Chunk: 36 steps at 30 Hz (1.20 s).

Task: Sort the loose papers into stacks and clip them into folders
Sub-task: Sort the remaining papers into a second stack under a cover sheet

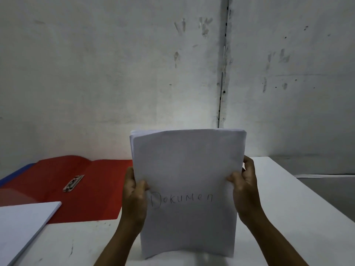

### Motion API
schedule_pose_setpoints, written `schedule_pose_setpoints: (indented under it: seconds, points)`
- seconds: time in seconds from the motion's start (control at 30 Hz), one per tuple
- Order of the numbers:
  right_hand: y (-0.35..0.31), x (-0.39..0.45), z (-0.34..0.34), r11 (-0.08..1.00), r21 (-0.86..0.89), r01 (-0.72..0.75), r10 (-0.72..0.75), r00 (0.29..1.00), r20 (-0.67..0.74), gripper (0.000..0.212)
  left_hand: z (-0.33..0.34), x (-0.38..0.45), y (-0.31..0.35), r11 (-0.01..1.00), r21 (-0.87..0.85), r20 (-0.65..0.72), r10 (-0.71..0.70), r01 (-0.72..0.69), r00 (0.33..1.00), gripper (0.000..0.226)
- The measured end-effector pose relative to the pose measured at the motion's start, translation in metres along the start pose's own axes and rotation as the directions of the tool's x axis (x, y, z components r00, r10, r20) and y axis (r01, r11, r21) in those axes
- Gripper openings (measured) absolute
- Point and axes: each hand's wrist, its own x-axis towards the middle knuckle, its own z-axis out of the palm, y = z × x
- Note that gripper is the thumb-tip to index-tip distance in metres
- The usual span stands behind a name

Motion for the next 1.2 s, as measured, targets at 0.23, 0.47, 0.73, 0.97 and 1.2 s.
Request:
schedule_pose_setpoints:
  seconds: [0.23,0.47,0.73,0.97,1.2]
  points:
    - [-0.037,0.021,0.003,0.877,-0.237,0.419,-0.389,0.907,0.164,0.078,-0.008,0.028,0.042,0.867,0.242,0.238,0.382,-0.436,0.893,0.092]
    - [-0.039,0.040,-0.001,0.658,-0.512,0.552,-0.521,0.825,0.218,0.045,-0.018,0.045,0.049,0.600,0.530,0.307,0.523,-0.599,0.795,0.049]
    - [-0.018,0.026,-0.006,0.995,-0.098,-0.003,0.014,0.994,0.110,0.060,-0.019,0.035,0.018,0.990,0.105,0.148,0.073,-0.089,0.986,0.058]
    - [0.049,-0.017,-0.007,0.939,-0.173,-0.299,0.310,0.950,0.042,0.033,-0.008,-0.010,-0.045,0.982,0.035,-0.021,-0.185,0.186,0.982,0.021]
    - [0.045,-0.023,-0.010,0.973,-0.112,-0.202,0.202,0.979,-0.006,0.024,-0.003,-0.018,-0.052,0.994,0.027,-0.091,-0.100,0.103,0.991,0.036]
